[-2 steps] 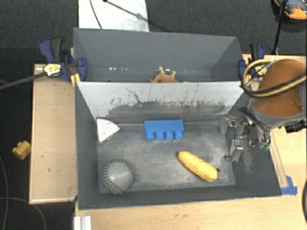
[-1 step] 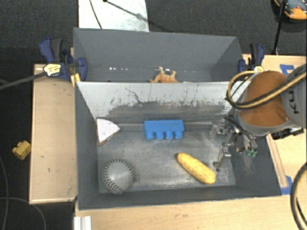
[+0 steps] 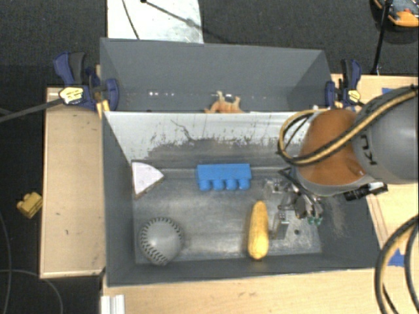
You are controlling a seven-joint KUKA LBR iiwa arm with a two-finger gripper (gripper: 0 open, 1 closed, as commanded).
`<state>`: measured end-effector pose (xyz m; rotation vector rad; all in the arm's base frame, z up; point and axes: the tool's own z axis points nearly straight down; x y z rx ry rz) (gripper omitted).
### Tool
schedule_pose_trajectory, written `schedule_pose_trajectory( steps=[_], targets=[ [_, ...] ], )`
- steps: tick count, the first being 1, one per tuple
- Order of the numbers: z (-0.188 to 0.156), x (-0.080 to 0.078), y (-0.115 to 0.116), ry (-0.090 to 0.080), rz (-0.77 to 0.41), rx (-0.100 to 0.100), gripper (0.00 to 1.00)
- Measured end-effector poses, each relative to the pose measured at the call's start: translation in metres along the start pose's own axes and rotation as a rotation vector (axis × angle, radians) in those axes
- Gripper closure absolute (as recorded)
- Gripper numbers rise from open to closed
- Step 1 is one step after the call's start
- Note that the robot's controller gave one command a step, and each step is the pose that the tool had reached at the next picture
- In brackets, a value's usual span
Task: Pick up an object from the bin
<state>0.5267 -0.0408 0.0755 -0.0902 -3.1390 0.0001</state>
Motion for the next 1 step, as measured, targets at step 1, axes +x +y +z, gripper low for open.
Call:
schedule_pose_trajectory(
  steps=[1],
  targets=[
    [0.0015,0.0053,0.0382,-0.001,0.02,-0.004,0.0]
  ],
)
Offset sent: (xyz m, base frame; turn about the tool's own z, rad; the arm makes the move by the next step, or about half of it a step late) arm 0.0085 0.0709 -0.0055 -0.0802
